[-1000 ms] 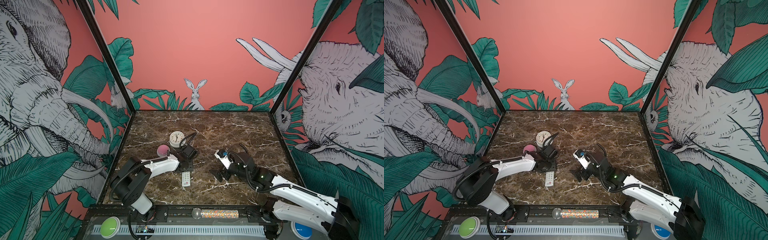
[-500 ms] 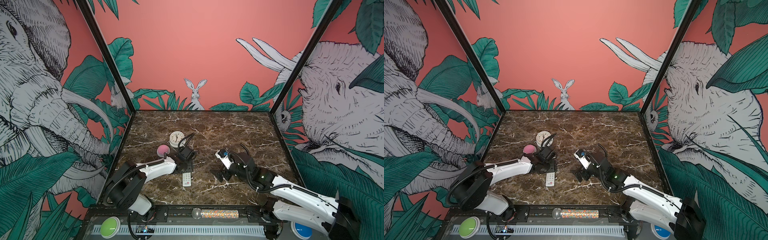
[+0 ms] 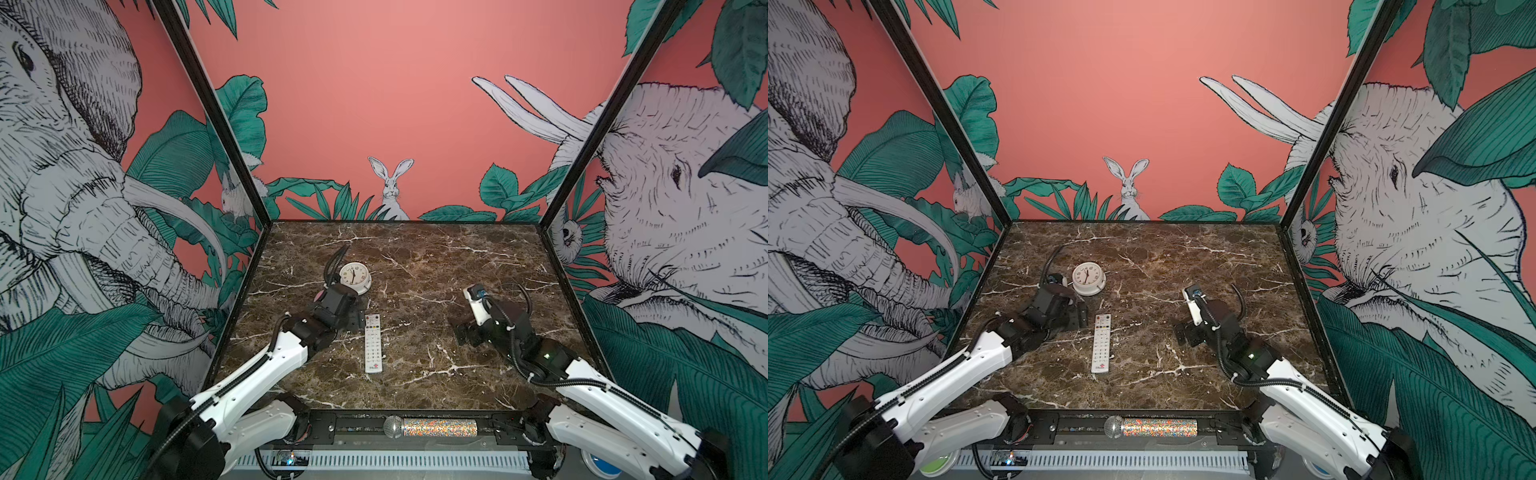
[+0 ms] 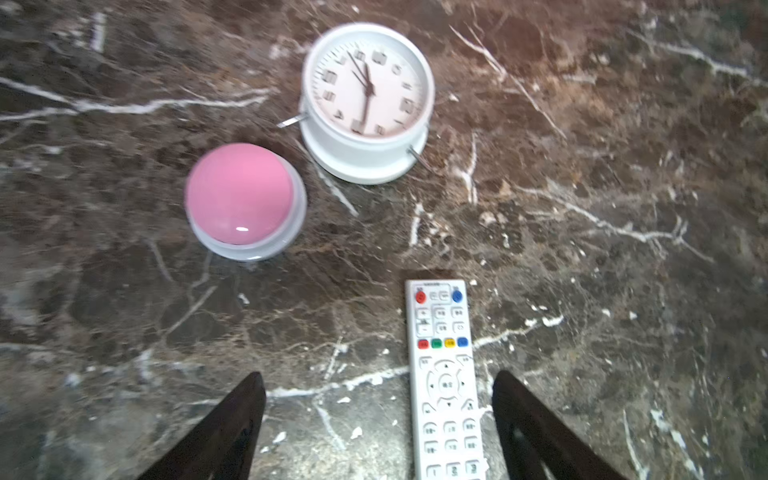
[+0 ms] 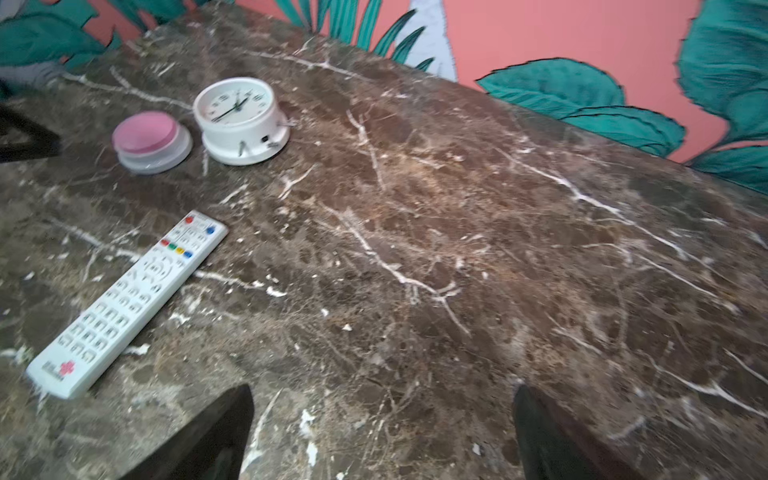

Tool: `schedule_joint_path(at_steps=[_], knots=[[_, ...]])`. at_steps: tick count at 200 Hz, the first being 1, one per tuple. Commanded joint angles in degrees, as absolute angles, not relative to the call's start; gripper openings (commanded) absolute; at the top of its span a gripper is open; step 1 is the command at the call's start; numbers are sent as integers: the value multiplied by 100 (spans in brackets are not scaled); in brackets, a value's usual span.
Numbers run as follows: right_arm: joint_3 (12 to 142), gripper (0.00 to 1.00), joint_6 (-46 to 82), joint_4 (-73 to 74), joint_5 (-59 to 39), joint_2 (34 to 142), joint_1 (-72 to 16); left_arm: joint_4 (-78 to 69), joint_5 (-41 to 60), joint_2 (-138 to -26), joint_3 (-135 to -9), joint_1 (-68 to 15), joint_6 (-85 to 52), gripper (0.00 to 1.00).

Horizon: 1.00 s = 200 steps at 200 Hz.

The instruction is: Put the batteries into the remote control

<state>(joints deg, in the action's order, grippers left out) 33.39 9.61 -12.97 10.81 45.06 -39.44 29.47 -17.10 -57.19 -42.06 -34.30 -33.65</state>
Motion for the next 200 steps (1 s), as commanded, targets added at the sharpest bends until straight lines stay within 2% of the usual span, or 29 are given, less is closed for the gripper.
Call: schedule_joint_path(at_steps=[1, 16, 32, 56, 104, 128, 149, 200], knots=[[3179, 99, 1386, -1440, 1632, 4297, -3546, 3294, -2105, -5330, -4022, -3260, -2769, 94], [3107, 99, 1487, -1459, 1618, 4222, -3200, 3315, -2320, -5127, -3978, -3175, -2584, 99], [3005, 99, 1533, -1462, 1645, 4159, -2913, 3425, -2730, -4988, -3975, -3121, -2481, 99], [2832, 99, 1589, -1408, 2110, 3965, -2652, 3674, -3948, -4787, -3895, -3111, -2621, 99], [2259, 99, 1610, -725, 3023, 3624, -2162, 3083, -5527, -4477, -3385, -3094, -2319, 99], [1871, 99, 1391, -1, 3031, 3645, -1840, 1995, -5812, -4204, -2812, -3093, -1656, 100], [1738, 99, 1187, 421, 2663, 3720, -1590, 1105, -5991, -3997, -2332, -3087, -1047, 100], [1665, 99, 583, 1409, 2449, 4555, -1302, -441, -5766, -3669, -1496, -3068, 178, 100]])
